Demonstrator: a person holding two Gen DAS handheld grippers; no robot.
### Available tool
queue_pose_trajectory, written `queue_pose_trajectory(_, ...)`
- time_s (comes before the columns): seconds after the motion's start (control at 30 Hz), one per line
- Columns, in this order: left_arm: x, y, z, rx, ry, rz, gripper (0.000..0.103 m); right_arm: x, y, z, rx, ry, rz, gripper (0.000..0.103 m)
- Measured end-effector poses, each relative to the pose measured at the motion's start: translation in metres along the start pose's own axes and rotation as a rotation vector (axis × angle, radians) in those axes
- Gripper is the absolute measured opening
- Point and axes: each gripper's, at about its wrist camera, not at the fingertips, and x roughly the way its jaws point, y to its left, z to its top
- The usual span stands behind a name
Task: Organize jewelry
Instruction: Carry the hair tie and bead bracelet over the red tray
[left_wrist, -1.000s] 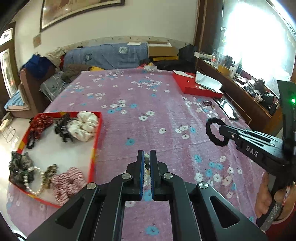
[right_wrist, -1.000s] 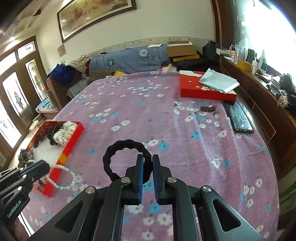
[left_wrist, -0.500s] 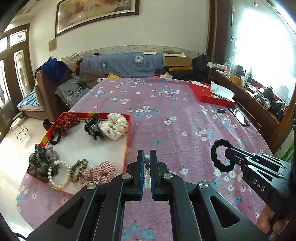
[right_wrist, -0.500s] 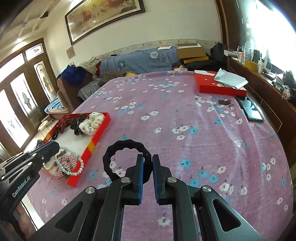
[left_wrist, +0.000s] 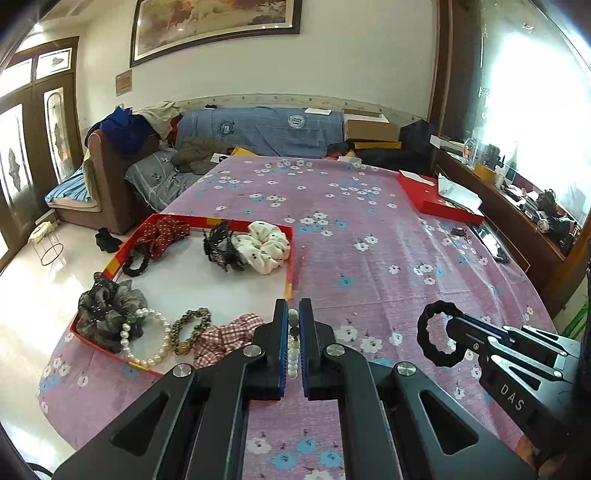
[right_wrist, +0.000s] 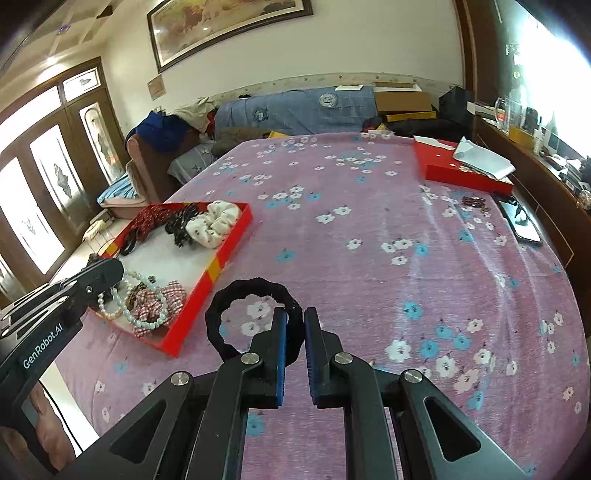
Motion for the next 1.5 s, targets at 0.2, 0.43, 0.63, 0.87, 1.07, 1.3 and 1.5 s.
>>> queue_pose_trajectory(0.2,-0.003,0.015,-0.001,-0.032,0.006,-0.014,0.005,0.005,0.016,0.000,-0.030,0.011,0.009,0.011)
queue_pose_trajectory(0.43,-0.003,0.028,-0.002,-0.052,0.009,-0.007,0.005,0.012,0.030,0.000,-0.046,0.027,0.020,0.011)
queue_pose_trajectory(0.63,-0.004,0.041,-0.003,-0.071,0.011,-0.004,0.005,0.015,0.041,0.002,-0.059,0.034,0.027,0.011)
queue_pose_trajectory(0.87,-0.013,0.063,-0.001,-0.105,0.014,-0.031,0.005,0.021,0.051,0.005,-0.064,0.039,0.045,0.011)
queue_pose_trajectory(1.07,-0.021,0.085,-0.003,-0.132,0.011,-0.022,0.005,0.025,0.059,0.005,-0.071,0.043,0.064,0.011)
queue_pose_trajectory(1.3,-0.026,0.101,-0.002,-0.160,0.010,-0.022,0.005,0.029,0.067,0.005,-0.085,0.050,0.089,0.011)
queue_pose_trajectory(1.5,-0.026,0.106,-0.001,-0.164,0.011,-0.016,0.005,0.030,0.068,0.006,-0.085,0.049,0.104,0.011)
